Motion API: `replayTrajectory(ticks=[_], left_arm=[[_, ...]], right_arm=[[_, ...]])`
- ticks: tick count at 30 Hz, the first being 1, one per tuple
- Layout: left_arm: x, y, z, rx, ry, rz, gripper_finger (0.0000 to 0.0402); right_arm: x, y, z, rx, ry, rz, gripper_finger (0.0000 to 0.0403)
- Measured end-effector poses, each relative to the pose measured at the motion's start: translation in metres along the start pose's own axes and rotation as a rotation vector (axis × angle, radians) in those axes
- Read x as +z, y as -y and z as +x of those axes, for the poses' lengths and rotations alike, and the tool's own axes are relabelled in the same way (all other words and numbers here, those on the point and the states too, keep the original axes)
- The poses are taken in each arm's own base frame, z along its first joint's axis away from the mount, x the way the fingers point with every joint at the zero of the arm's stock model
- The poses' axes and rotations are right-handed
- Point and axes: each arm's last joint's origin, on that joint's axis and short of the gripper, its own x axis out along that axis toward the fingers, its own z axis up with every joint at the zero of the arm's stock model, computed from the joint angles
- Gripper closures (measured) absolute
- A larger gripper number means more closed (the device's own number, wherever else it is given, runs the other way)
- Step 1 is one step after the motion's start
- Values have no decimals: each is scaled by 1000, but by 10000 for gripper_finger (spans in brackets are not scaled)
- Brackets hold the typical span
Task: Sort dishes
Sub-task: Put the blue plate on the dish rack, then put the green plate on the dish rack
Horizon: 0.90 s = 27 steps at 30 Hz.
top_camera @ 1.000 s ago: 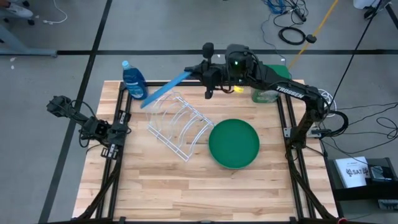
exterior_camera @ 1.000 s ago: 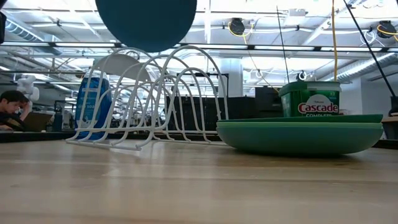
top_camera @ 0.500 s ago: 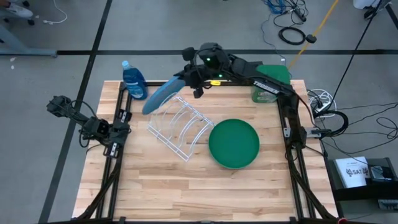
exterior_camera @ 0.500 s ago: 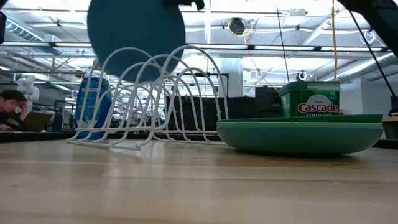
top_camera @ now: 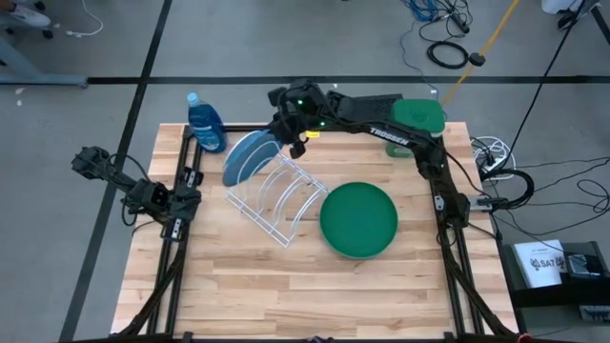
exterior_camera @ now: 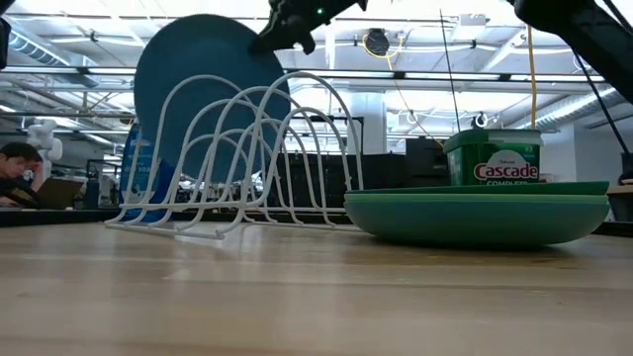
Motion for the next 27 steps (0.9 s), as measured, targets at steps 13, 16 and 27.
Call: replayTrajectory(ticks=[13, 16, 27], left_arm=[[-2, 0, 0, 13, -20, 3, 371], [-2, 0, 0, 13, -21, 4, 371], [-2, 0, 0, 13, -21, 1, 371]], right_arm=[[9, -16, 12, 33, -23, -1, 357], [12, -19, 13, 29, -29, 3, 322], [28, -27, 11, -22, -87, -36, 206]])
